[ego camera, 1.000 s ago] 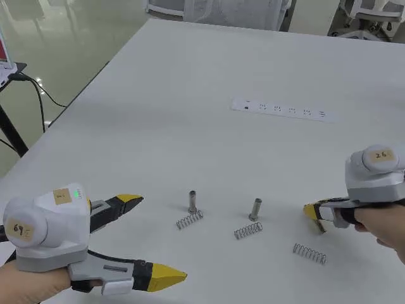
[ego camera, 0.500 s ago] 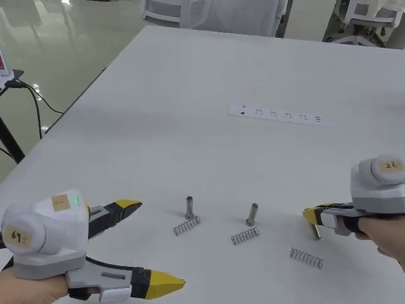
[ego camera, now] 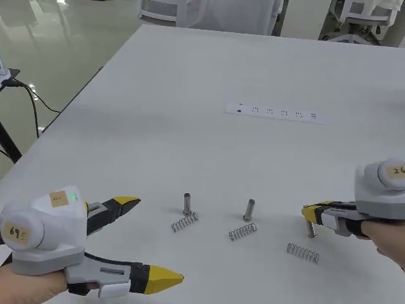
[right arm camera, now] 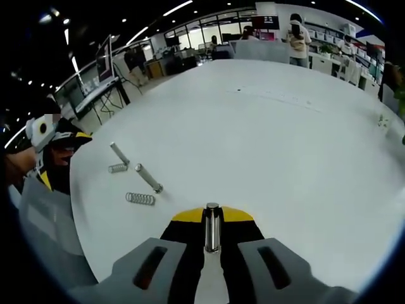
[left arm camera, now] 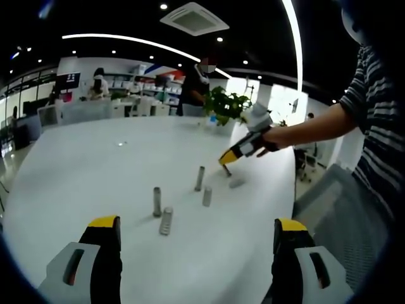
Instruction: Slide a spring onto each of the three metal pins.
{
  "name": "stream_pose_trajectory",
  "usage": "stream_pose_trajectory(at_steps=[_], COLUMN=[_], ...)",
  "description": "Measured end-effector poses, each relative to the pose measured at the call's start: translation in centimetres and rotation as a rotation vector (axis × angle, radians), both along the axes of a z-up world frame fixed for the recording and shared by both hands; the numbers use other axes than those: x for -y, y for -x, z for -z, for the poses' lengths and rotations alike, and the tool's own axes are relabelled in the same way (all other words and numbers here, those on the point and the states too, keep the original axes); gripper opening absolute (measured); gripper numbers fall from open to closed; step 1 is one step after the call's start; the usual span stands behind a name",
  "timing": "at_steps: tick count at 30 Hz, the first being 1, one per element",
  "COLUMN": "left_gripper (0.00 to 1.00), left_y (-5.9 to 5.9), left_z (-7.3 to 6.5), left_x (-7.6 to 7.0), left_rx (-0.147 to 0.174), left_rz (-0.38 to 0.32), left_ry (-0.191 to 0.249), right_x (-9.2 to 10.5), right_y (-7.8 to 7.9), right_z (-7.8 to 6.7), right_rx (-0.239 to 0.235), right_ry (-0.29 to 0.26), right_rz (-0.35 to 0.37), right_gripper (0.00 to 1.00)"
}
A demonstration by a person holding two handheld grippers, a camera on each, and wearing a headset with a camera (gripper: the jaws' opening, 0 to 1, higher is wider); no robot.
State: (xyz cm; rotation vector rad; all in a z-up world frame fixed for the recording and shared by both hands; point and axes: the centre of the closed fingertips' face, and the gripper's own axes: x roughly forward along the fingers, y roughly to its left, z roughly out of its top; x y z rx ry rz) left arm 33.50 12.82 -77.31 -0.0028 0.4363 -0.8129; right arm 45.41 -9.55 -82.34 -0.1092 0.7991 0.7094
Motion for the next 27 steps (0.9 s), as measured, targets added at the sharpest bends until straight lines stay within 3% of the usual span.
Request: stream_pose_trajectory(at_steps=[27], left_gripper=[0.98], left_y=[0.09], left_z=[0.13], left_x=[-0.16], left_rx=[0.001], left_rz=[-0.008], left_ry=[0.004], right_x=[-0.2], right_y=[0.32], right_z=[-0.8], right_rx=[0.09], right_ry=[-0.021], right_rz=[-0.027], right_gripper=[0.05])
